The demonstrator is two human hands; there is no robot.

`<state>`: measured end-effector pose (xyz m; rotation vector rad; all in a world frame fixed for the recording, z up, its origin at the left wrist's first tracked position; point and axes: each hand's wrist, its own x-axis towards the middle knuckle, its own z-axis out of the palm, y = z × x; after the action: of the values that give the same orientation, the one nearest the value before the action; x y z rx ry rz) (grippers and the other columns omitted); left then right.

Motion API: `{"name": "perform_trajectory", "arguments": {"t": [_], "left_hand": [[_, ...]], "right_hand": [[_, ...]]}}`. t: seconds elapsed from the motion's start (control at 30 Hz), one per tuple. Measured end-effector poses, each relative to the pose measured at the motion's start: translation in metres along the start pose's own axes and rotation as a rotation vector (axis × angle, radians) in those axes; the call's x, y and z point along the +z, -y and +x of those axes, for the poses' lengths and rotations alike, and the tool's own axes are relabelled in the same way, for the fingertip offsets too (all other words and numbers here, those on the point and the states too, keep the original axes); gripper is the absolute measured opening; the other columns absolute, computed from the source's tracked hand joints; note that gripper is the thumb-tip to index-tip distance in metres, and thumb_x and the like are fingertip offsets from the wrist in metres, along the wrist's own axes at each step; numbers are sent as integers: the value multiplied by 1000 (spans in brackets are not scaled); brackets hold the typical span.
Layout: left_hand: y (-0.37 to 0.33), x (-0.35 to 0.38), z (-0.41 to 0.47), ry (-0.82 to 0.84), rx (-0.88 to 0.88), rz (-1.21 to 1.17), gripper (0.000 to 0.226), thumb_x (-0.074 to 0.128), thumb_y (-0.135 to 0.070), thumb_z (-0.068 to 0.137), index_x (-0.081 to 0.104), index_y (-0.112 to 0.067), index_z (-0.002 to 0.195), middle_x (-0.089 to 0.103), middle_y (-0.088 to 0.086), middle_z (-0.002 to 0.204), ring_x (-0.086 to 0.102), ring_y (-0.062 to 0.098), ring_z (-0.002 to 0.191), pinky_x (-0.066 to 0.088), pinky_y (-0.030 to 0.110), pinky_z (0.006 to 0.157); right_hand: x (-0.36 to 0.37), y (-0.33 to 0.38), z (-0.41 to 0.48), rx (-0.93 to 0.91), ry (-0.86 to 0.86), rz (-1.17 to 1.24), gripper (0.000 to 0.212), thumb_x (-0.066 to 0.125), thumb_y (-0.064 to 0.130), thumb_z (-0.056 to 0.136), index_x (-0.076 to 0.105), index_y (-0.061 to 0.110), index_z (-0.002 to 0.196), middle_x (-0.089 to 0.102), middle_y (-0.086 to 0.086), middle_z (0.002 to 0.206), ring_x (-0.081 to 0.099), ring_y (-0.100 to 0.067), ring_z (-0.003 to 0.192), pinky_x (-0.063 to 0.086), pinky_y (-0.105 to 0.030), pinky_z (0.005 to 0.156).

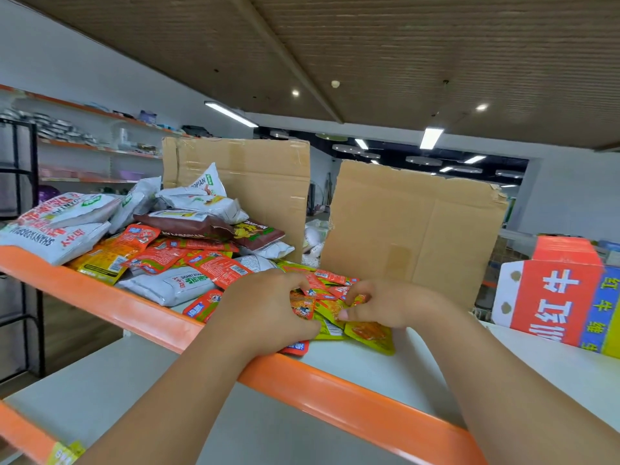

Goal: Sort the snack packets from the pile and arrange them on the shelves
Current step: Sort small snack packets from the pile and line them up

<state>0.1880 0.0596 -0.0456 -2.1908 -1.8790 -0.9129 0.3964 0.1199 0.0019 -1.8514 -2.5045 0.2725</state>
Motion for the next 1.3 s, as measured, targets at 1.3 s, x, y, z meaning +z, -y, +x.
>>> {"name": "perform_trajectory", "arguments": {"t": [1.3], "left_hand": [[-200,6,73,465,468,-132,70,75,-16,82,47,-54,134,59,-24,103,61,3,84,56,26,71]], "right_hand": [[-74,-201,-125,420,-130,-40,30,69,49,83,66,33,108,66,2,109,60,-17,71,52,-28,69]]}}
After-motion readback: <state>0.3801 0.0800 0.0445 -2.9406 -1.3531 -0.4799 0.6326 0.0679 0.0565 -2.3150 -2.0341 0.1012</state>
